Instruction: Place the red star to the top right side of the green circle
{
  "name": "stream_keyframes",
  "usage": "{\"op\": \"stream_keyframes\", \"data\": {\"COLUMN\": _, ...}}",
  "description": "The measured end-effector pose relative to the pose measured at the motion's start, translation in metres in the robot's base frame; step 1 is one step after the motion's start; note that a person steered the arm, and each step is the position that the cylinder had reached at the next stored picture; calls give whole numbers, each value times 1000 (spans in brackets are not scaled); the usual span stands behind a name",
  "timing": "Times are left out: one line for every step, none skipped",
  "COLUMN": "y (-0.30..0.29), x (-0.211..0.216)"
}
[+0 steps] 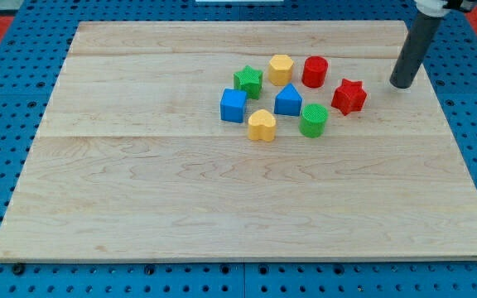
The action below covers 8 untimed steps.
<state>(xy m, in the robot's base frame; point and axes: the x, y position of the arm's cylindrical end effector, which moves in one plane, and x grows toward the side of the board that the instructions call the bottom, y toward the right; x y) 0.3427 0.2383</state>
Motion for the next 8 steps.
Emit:
{"op": "stream_keyframes", "data": {"y": -18, "x": 0}}
{"op": "stream_keyframes", "data": {"y": -30, "x": 0}}
{"op": "stream_keyframes", "data": {"y": -30, "x": 0}}
{"op": "stream_keyframes", "data": {"y": -30, "x": 12}}
{"op": "stream_keyframes", "data": {"y": -35, "x": 22}}
{"op": "stream_keyframes", "data": {"y": -55, "x": 23}}
{"op": "stream_keyframes", "data": {"y": -71, "x": 23}}
{"op": "stream_keyframes", "data": {"y": -77, "x": 23}}
